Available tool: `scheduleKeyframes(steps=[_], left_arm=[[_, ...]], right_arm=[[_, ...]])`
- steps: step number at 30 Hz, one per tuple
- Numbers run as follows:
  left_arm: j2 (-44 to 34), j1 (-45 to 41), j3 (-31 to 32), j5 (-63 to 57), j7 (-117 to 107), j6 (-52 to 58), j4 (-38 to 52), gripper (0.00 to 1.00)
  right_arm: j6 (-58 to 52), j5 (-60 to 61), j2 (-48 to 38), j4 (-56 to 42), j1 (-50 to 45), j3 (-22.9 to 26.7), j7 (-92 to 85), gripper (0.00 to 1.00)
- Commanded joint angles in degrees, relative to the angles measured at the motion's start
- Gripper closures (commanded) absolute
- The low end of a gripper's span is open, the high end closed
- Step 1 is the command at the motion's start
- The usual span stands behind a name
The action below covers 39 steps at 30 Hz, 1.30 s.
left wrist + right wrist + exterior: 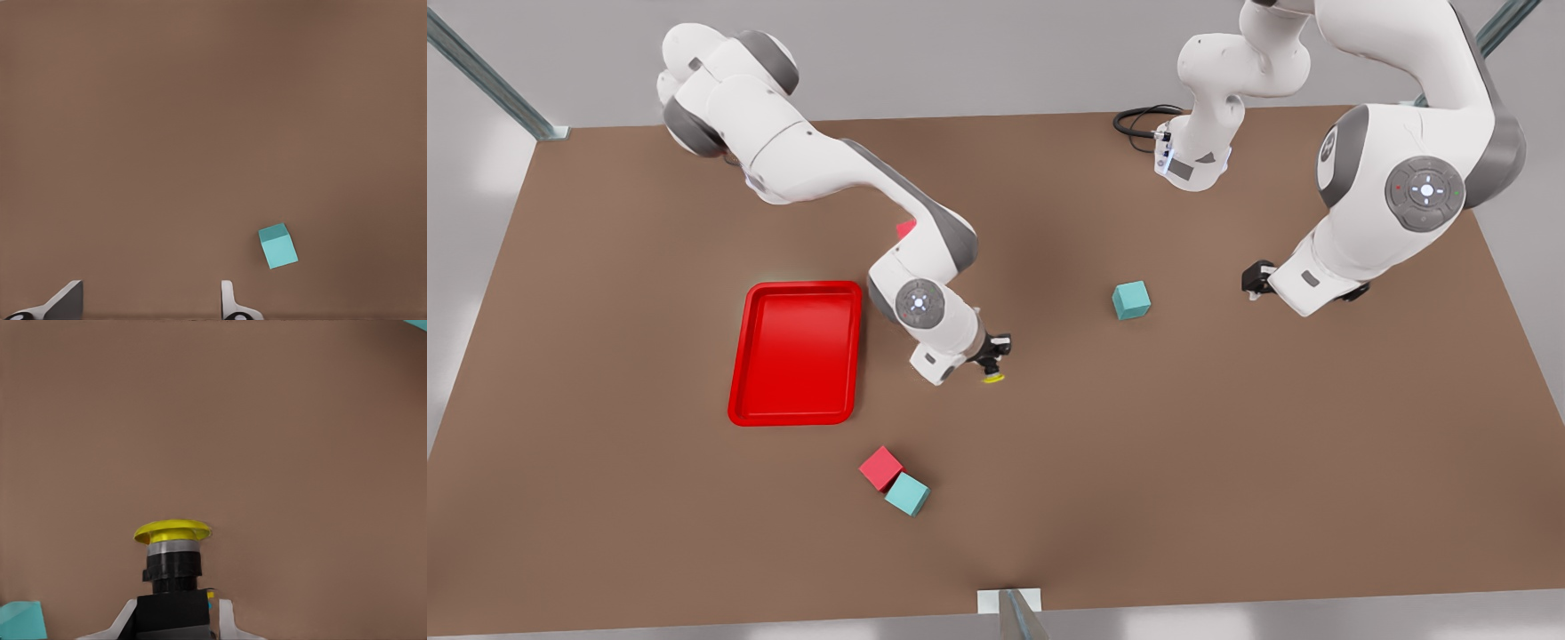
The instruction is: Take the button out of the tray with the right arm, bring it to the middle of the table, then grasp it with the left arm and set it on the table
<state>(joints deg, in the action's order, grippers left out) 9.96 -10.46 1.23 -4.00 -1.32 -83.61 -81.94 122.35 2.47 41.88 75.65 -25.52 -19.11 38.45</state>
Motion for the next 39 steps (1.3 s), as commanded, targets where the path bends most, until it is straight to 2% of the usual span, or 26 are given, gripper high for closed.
scheduleKeyframes(steps=[1, 5, 7, 17, 30, 31, 32, 33, 39], left_arm=[[-0.03, 0.00, 0.00, 0.13, 0.00, 0.03, 0.03, 0.00], [-0.03, 0.00, 0.00, 0.13, 0.00, 0.03, 0.03, 0.00], [-0.03, 0.00, 0.00, 0.22, 0.00, 0.03, 0.03, 0.00], [1.38, 0.00, 0.00, 0.13, 0.09, -0.33, 0.03, 0.00], [1.73, 0.00, 0.00, 0.13, 0.09, -0.41, 0.03, 0.00], [1.73, 0.00, 0.00, 0.13, 0.09, -0.41, 0.03, 0.00], [1.73, 0.00, 0.00, 0.13, 0.09, -0.41, 0.03, 0.00], [1.73, 0.00, 0.00, 0.13, 0.09, -0.41, 0.03, 0.00], [1.82, 0.00, 0.00, 0.13, -0.08, -0.41, 0.11, 0.00]], right_arm=[[-0.88, 1.31, 2.94, -5.60, -4.80, 3.72, 28.08, 0.57], [-0.44, 1.66, 11.90, -18.42, -9.98, 6.36, 31.94, 0.57], [1.14, 2.10, 17.44, -24.85, -14.12, 10.75, 32.65, 0.57], [5.27, 2.37, 22.98, -26.70, -17.37, 12.34, 34.67, 0.56], [6.06, 2.45, 23.69, -26.08, -17.63, 13.22, 34.93, 0.54], [5.97, 2.54, 23.69, -26.08, -17.63, 13.22, 34.93, 0.43], [5.89, 2.54, 23.77, -25.99, -17.63, 13.22, 34.93, 0.17], [5.80, 2.54, 23.69, -25.99, -17.63, 13.22, 34.85, 0.00], [5.62, 2.45, 23.51, -25.73, -17.37, 13.22, 34.32, 0.00]])
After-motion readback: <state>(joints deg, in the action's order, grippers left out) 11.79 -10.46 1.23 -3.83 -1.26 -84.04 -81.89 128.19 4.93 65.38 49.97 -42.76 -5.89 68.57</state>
